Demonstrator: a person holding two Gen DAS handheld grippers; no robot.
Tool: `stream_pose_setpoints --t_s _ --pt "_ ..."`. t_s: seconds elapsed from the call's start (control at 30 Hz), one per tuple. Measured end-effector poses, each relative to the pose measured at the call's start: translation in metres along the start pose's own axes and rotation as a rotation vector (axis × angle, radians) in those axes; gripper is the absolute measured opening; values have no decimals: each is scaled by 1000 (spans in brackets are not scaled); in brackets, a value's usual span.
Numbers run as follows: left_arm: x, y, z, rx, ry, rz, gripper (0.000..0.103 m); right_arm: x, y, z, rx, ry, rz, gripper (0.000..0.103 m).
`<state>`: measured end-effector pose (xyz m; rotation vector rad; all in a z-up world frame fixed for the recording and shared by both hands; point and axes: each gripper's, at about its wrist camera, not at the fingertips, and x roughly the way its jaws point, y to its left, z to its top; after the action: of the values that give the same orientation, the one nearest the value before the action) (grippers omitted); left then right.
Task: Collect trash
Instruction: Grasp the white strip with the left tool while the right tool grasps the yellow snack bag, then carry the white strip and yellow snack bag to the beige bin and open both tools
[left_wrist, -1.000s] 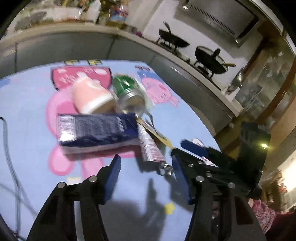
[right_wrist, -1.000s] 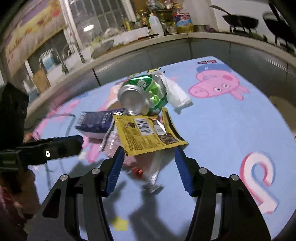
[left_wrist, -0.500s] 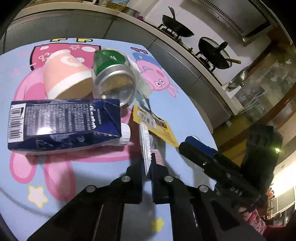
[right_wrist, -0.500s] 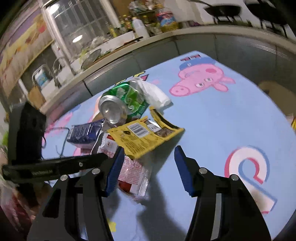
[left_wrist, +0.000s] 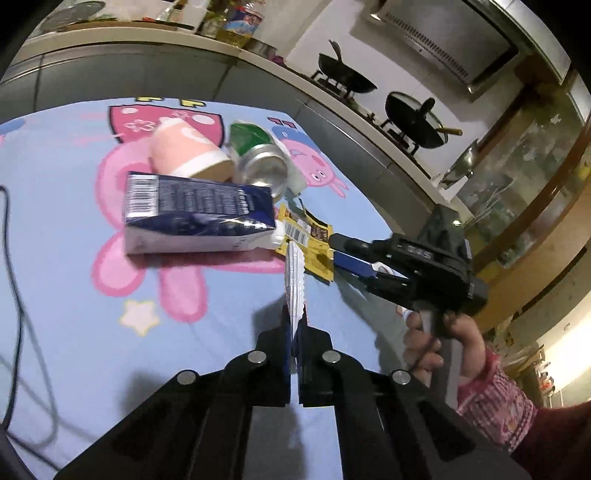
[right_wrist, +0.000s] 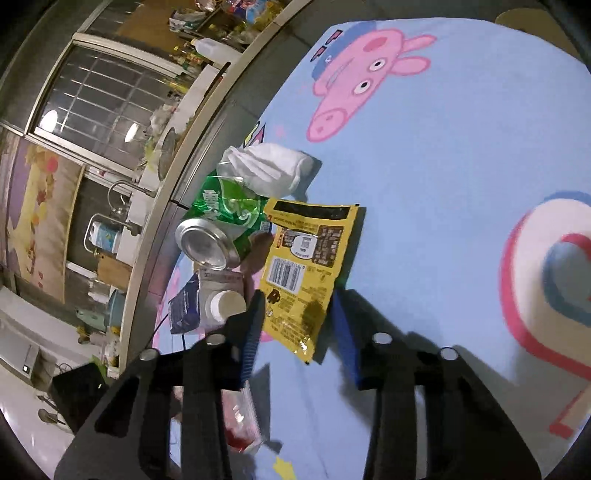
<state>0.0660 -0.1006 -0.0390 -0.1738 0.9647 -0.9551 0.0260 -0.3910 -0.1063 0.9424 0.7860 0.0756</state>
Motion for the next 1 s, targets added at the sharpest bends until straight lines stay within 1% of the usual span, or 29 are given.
stream_pose_setpoints --t_s 0.03,0.1,0.13,0.27,0.43,0.5,0.63,0.73,0.83,1.0 --pt "-5 1 -1 -3 -7 5 2 3 1 0 -1 2 -4 27" --pt "-11 0 -2 -4 -16 13 2 12 3 -1 1 25 -9 8" --pt "-13 -2 -1 -4 -20 16 2 15 4 -2 4 34 -9 1" --pt "-18 -7 2 0 -33 15 2 13 7 -8 -9 23 7 1" --pt "-14 -19 12 26 -30 0 2 -16 7 -10 -38 -41 9 1" --pt "-7 -28 20 47 -25 -6 2 -33 1 -11 -43 -78 -4 1" --pt "13 -47 37 88 -9 -26 2 -63 -27 -4 20 -143 -15 1" --pt "42 -72 57 124 8 -49 2 -88 -50 6 77 -206 -12 1" --pt "72 -96 73 144 17 -69 2 -116 -73 17 119 -278 -30 1" --pt "146 -150 102 146 51 -105 2 -160 -116 34 200 -388 -75 1"
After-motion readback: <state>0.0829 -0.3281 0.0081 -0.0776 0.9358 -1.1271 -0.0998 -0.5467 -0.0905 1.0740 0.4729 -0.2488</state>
